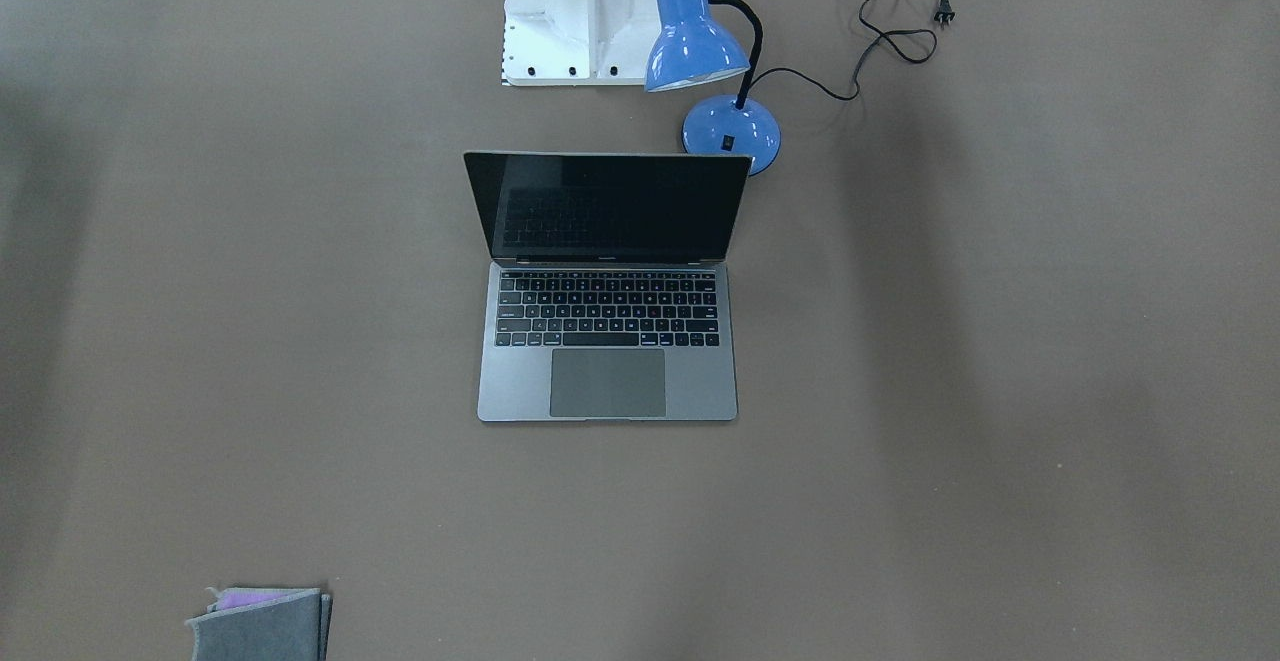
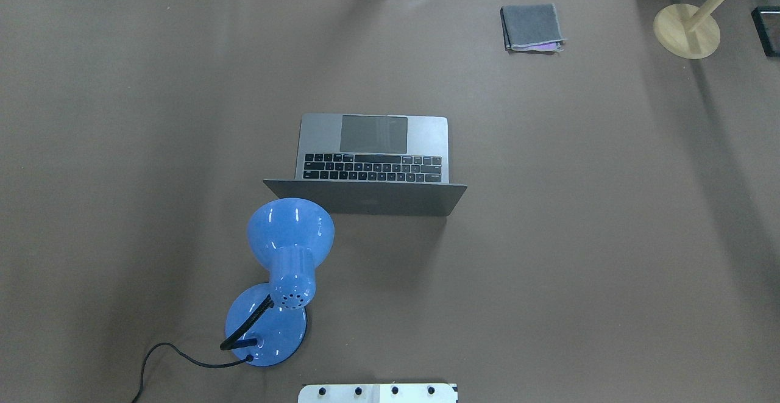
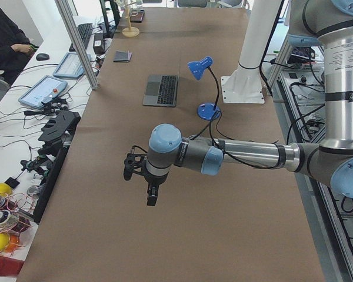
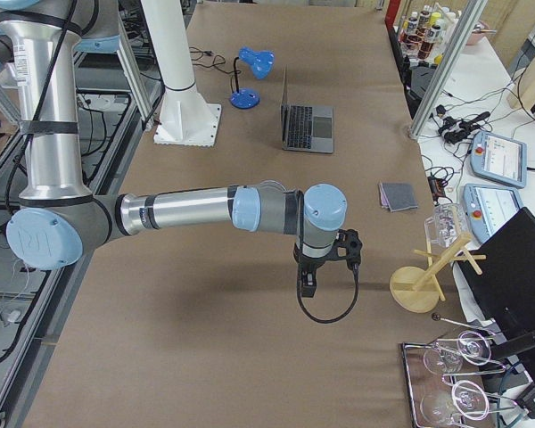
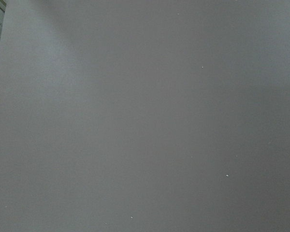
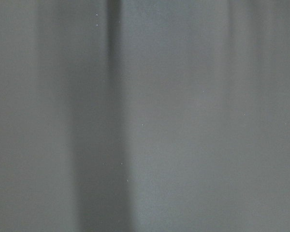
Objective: Close laptop
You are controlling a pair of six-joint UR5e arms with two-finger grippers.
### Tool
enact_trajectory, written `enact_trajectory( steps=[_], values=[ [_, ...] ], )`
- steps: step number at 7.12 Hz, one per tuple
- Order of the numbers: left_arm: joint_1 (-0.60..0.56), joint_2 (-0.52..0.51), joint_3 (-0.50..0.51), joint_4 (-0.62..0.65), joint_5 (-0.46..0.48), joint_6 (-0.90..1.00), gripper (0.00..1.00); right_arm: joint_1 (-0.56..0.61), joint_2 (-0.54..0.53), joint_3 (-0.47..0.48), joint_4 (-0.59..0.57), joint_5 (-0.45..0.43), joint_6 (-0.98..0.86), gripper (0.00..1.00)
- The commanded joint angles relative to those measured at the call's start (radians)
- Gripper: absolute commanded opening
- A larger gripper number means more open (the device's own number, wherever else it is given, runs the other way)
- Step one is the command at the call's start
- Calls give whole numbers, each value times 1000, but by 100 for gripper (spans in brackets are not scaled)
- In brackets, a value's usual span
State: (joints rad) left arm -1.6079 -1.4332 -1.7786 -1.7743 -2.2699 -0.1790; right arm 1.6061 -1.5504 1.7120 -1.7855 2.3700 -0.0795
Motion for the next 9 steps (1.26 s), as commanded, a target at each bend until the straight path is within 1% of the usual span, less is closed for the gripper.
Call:
enact_trajectory(
  steps=[1, 2, 4, 6, 7, 8, 9],
  values=[
    [-1, 7, 28, -11, -3, -1, 98, -2, 3, 0, 0, 0, 4, 100],
    [0, -4, 34, -7, -13, -2, 98, 0, 3, 1, 0, 2, 4, 100],
    [0, -4, 41, -5, -91, -11, 98, -2, 3, 5, 0, 6, 4, 100],
    [-3, 13, 27, -13, -94, 0, 98, -3, 4, 6, 0, 8, 6, 100],
    [0, 4, 27, -13, -103, -13, 98, -18, 4, 15, 0, 21, 10, 100],
    [6, -18, 34, -10, -100, -64, 98, -37, 22, 23, 0, 32, 10, 100],
    [29, -74, 30, -4, -102, -103, 99, -60, 42, 34, 0, 60, 15, 100]
  ],
)
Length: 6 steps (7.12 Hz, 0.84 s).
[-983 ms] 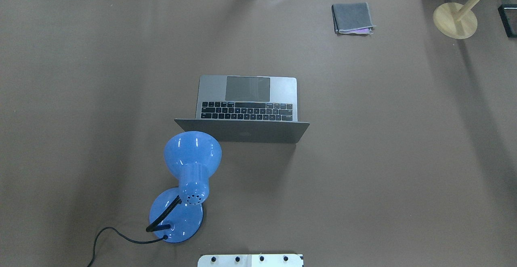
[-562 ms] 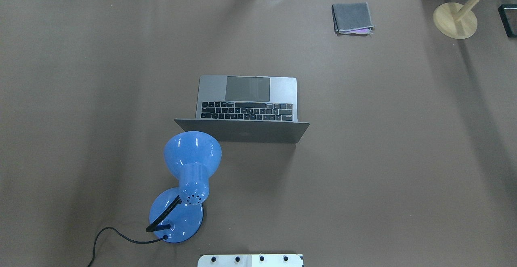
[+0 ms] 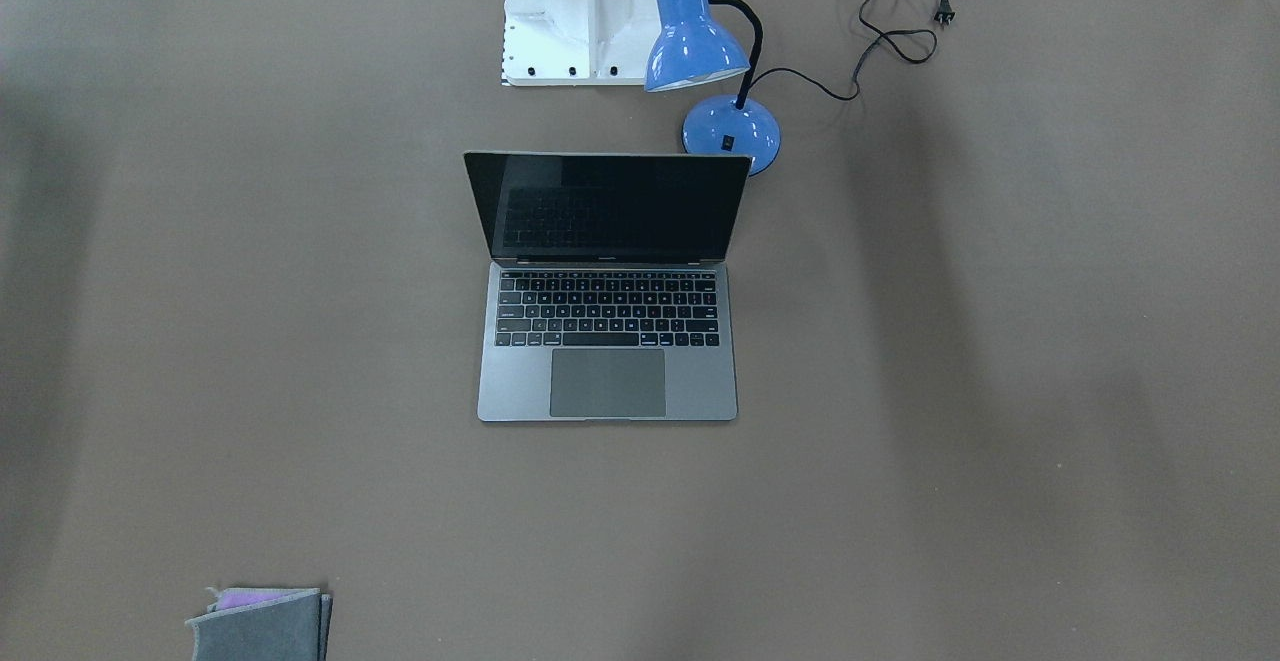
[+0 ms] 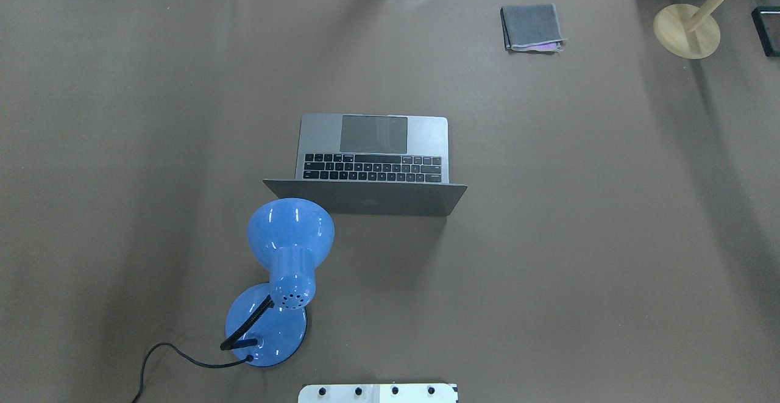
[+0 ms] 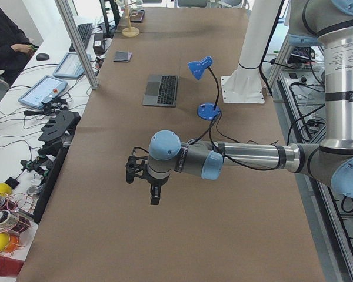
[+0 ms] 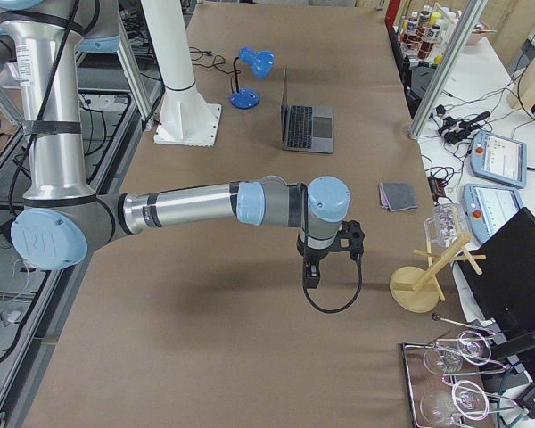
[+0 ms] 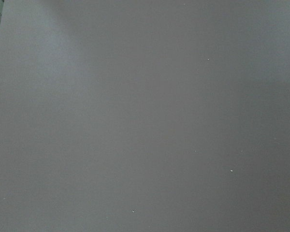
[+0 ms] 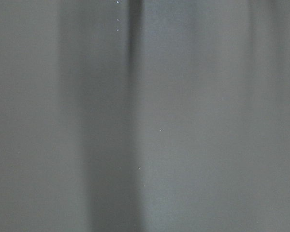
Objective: Close laptop
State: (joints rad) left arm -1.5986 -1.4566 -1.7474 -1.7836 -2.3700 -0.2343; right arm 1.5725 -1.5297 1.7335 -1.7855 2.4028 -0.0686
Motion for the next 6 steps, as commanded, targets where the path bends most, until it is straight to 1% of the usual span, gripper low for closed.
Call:
enact_trajectory(
  steps=[1, 2, 3, 4, 5, 6],
  values=[
    [85, -80, 15, 10, 3, -46, 99, -49, 39, 8, 2, 39, 16, 100],
    [160, -140, 58, 12, 5, -69, 99, -92, 74, 6, 6, 44, 36, 100],
    [189, -169, 74, -3, -3, -110, 99, -136, 109, 11, 8, 70, 87, 100],
    [257, -235, 69, -3, -5, -254, 98, -181, 147, 12, 52, 81, 219, 98],
    [340, -290, 59, -34, -3, -431, 94, -233, 161, 14, 136, 84, 404, 77],
    [406, -322, 58, -136, -5, -597, 69, -296, 164, 15, 232, 82, 573, 59]
  ],
)
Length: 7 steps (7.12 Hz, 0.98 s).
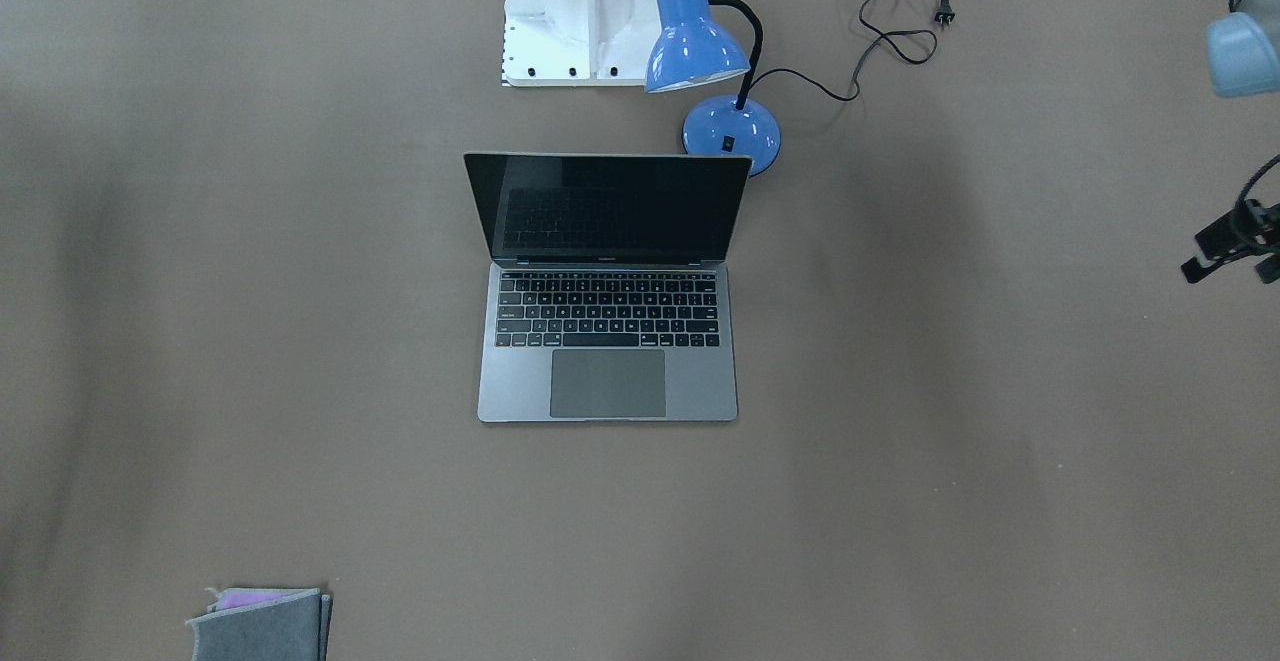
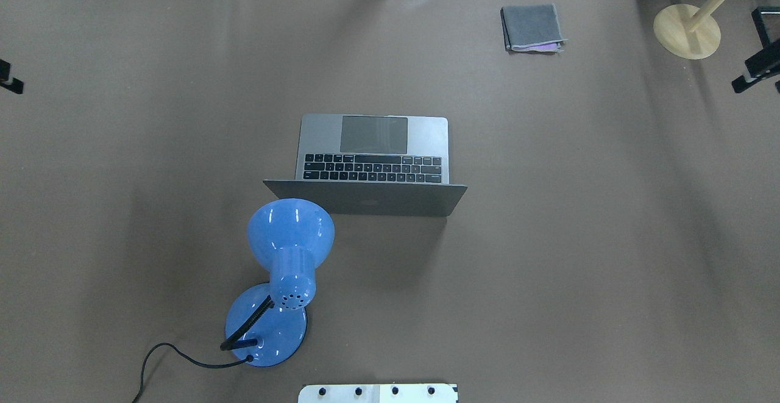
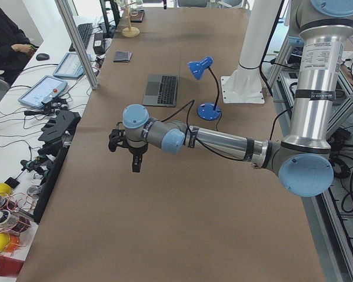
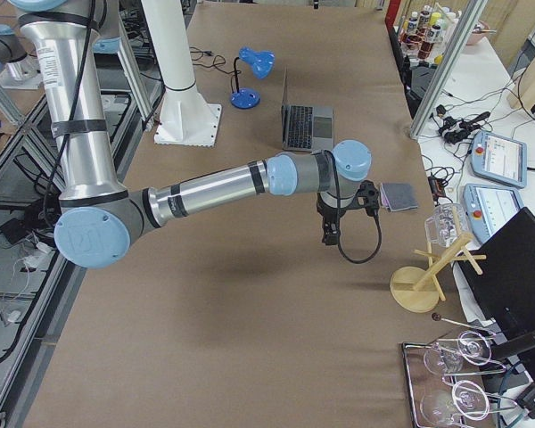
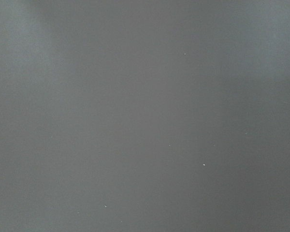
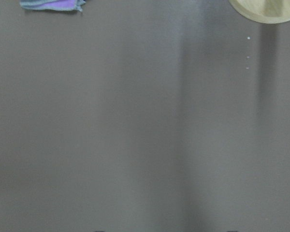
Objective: Close laptop
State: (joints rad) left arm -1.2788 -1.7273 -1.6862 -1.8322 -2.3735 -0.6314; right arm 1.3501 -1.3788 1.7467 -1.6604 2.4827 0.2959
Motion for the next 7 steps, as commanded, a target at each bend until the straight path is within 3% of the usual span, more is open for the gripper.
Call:
enact_trajectory(
  steps=[1, 2, 3, 4, 5, 7],
  values=[
    [148, -81, -6, -160, -1, -321, 31, -128, 12, 1, 216, 2, 353, 40],
    [197, -113, -6, -182, -1, -402, 2, -162, 0, 2, 276, 5, 433, 13],
    [238, -118, -9, -218, 0, -425, 0, -196, -5, 13, 293, 36, 481, 0],
    [257, -117, -24, -232, -10, -445, 0, -224, -9, 39, 294, 83, 536, 0],
    [268, -129, -41, -231, -82, -445, 0, -273, -28, 100, 295, 114, 598, 0],
    [318, -175, -75, -225, -147, -482, 0, -432, -25, 210, 315, 108, 807, 0]
  ],
)
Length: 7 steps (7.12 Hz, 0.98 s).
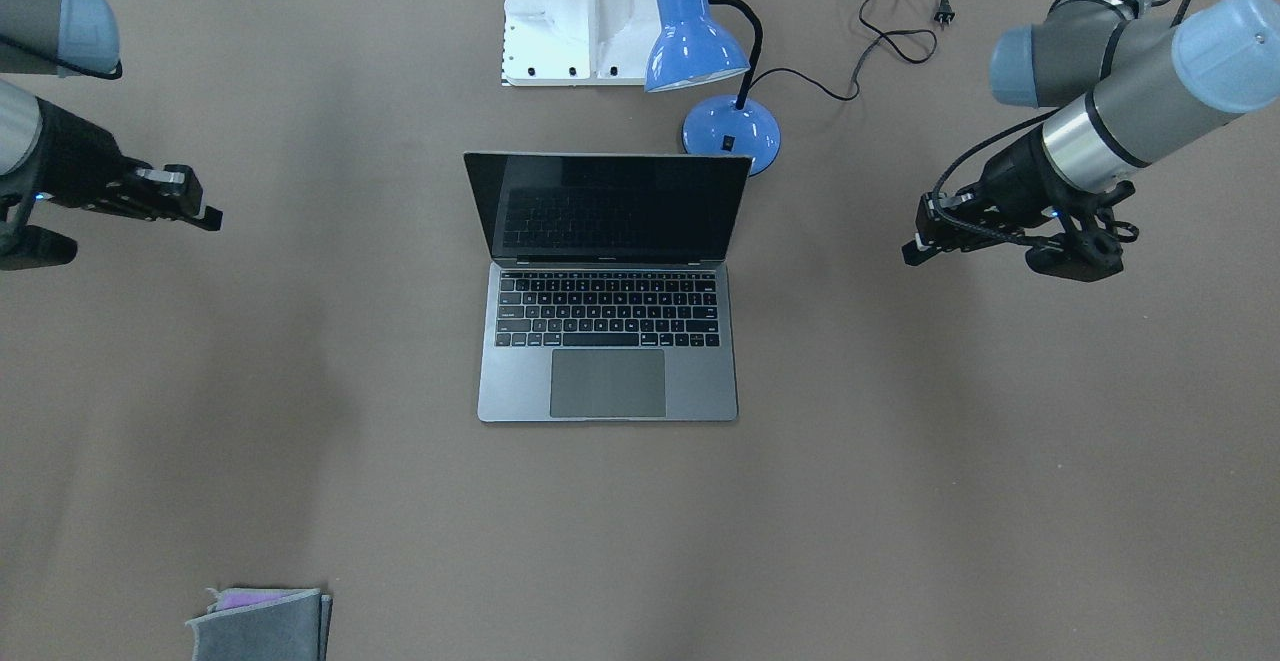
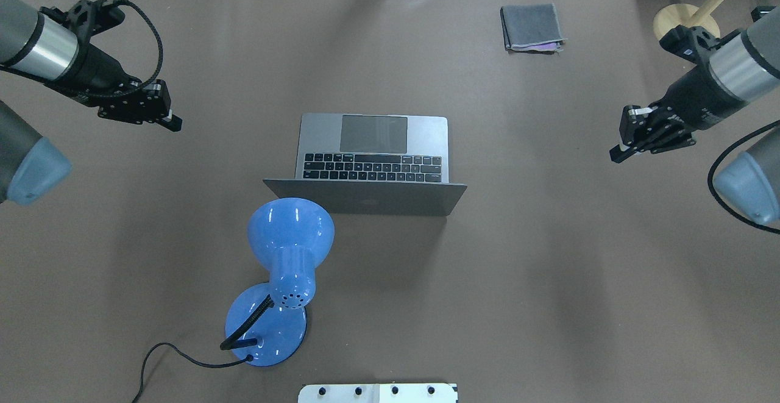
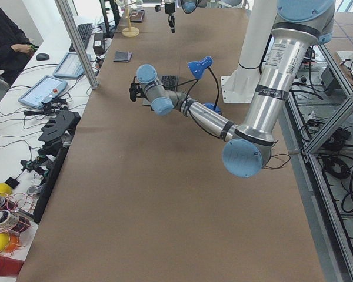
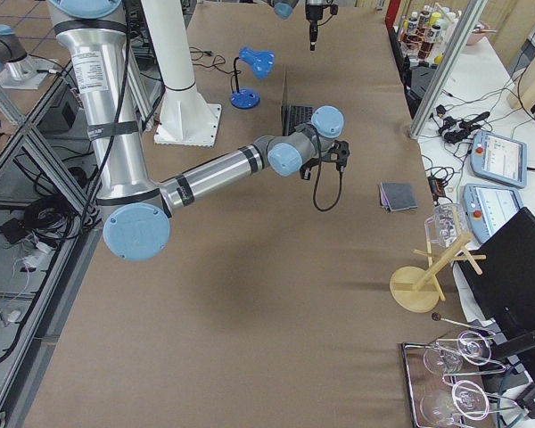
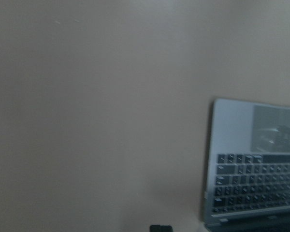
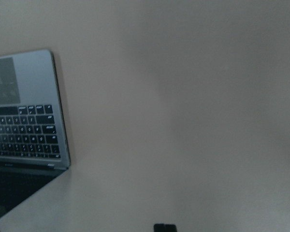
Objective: Close laptop
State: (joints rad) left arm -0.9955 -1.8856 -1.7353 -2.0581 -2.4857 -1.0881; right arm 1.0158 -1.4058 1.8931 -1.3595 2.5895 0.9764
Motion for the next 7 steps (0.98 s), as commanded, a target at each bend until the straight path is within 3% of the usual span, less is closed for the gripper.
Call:
enact_trajectory(
  steps=[1, 4, 7],
  values=[
    [58, -10, -38, -1, -45, -47, 0, -162, -2, 70, 58, -2, 184, 0],
    [164, 2, -43, -2, -39, -52, 0, -258, -50, 69, 166, -29, 228, 0],
    [274, 2, -44, -4, -24, -103, 0, -301, -36, 66, 169, -31, 239, 0]
  ],
)
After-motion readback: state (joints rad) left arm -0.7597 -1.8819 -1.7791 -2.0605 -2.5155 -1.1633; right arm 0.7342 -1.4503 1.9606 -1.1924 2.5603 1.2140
